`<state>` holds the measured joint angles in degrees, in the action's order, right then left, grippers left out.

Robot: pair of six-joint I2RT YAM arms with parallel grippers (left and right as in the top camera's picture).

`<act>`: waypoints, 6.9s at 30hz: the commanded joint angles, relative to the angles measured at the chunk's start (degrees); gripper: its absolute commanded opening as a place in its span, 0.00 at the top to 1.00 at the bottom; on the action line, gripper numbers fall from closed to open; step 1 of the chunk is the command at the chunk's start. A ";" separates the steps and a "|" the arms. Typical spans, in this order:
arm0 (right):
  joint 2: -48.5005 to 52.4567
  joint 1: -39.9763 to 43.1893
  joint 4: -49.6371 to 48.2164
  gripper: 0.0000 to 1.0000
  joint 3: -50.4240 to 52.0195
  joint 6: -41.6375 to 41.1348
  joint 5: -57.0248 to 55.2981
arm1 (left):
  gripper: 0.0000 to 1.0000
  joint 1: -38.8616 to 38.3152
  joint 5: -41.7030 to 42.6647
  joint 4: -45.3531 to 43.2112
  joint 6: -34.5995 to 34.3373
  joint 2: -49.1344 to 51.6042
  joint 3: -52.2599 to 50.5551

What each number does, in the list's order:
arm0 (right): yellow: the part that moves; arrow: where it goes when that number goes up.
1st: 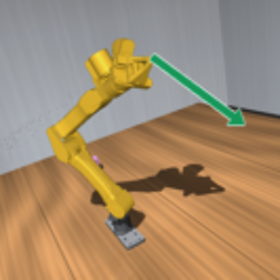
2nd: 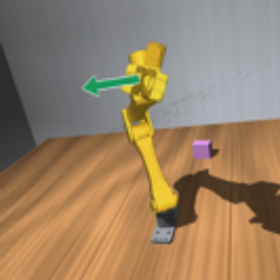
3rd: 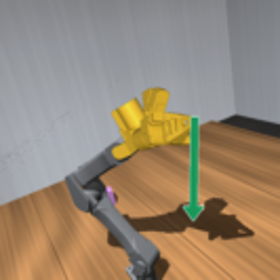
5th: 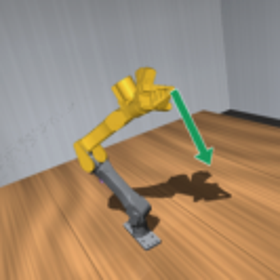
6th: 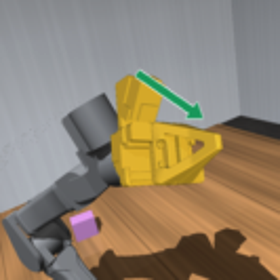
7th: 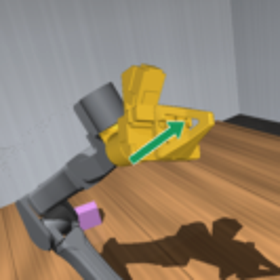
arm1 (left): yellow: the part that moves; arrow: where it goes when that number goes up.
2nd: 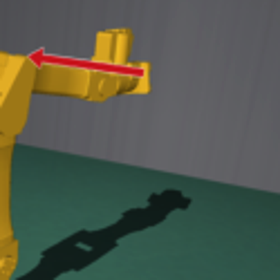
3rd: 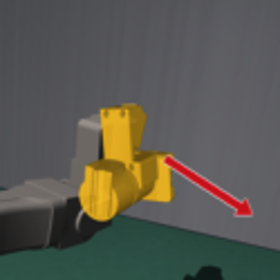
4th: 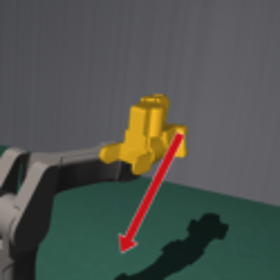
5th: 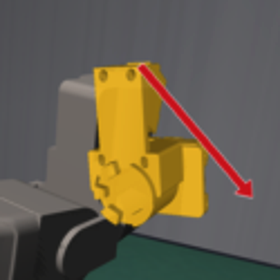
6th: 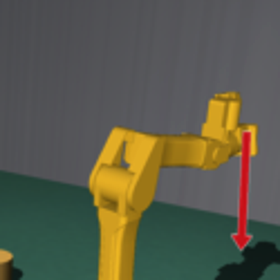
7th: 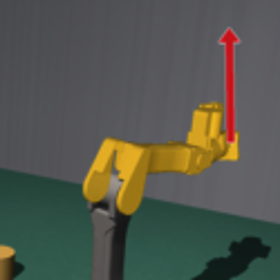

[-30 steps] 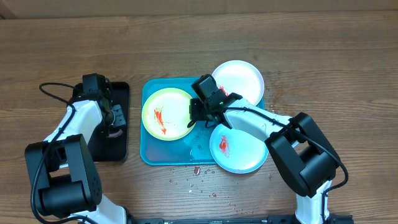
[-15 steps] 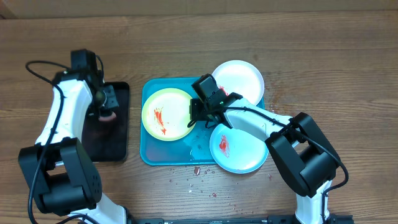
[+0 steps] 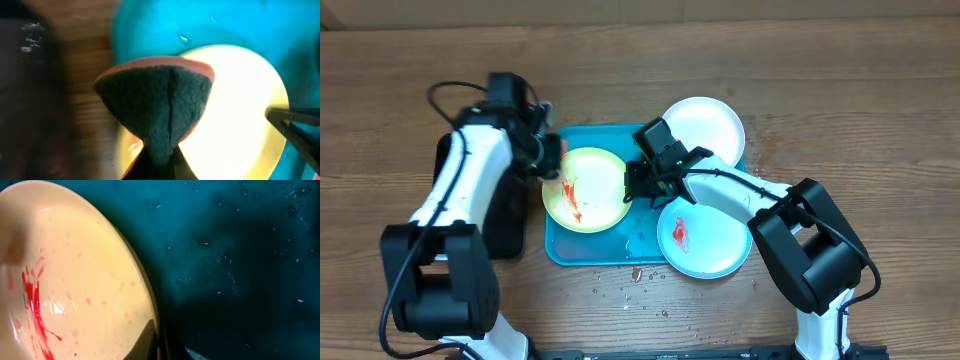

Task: Clean dirty plates on tray and stack at the side
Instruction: 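Carry the sponge with the left gripper onto the yellow plate, then scrub the yellow plate with the sponge while right gripper holds it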

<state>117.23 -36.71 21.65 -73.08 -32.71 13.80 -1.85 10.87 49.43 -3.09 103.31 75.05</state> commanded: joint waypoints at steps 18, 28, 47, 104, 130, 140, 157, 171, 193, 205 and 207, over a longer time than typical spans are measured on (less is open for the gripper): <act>1.55 3.21 1.88 0.96 0.48 -5.05 0.20 | 0.96 -13.29 -12.63 -13.75 -21.77 0.46 -18.12; 1.55 3.19 1.84 0.96 0.48 -5.07 0.24 | 0.96 -15.37 5.22 -13.86 -14.05 0.44 -18.12; 1.55 3.04 2.27 0.96 0.48 -5.07 -0.92 | 0.96 -16.52 -26.16 -24.20 -24.50 0.44 -18.12; 1.55 3.04 3.39 0.96 0.48 -5.05 -1.33 | 0.96 -15.58 -32.52 -28.44 -10.86 0.46 -18.12; 1.55 3.04 3.74 0.96 0.48 -5.07 -1.31 | 0.96 -14.56 -20.26 -23.69 -11.74 0.46 -18.10; 1.55 3.04 3.76 0.96 0.48 -5.07 -1.29 | 0.96 -14.56 -15.65 -9.14 -17.57 0.46 -16.85; 1.55 2.97 4.63 0.96 0.48 -6.12 -0.48 | 0.96 -13.42 -20.72 -16.09 -10.75 0.52 -12.33; 1.55 2.97 4.66 0.96 0.48 -6.12 -0.44 | 0.96 -7.19 2.62 -11.23 -11.54 0.59 -13.25; 1.55 2.97 5.07 0.96 0.48 -6.10 -0.85 | 0.96 -8.55 -17.81 -12.11 -17.73 0.59 -13.22; 1.55 2.97 5.05 0.96 0.48 -6.10 -0.85 | 0.96 -8.70 19.41 -14.84 1.77 0.59 -13.22; 1.55 2.97 5.05 0.96 0.48 -6.10 -0.85 | 0.96 -8.70 13.25 -16.94 -1.66 0.59 -13.22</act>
<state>117.27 -34.15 25.67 -73.45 -38.79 15.68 -10.44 23.86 34.52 -4.84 103.15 61.58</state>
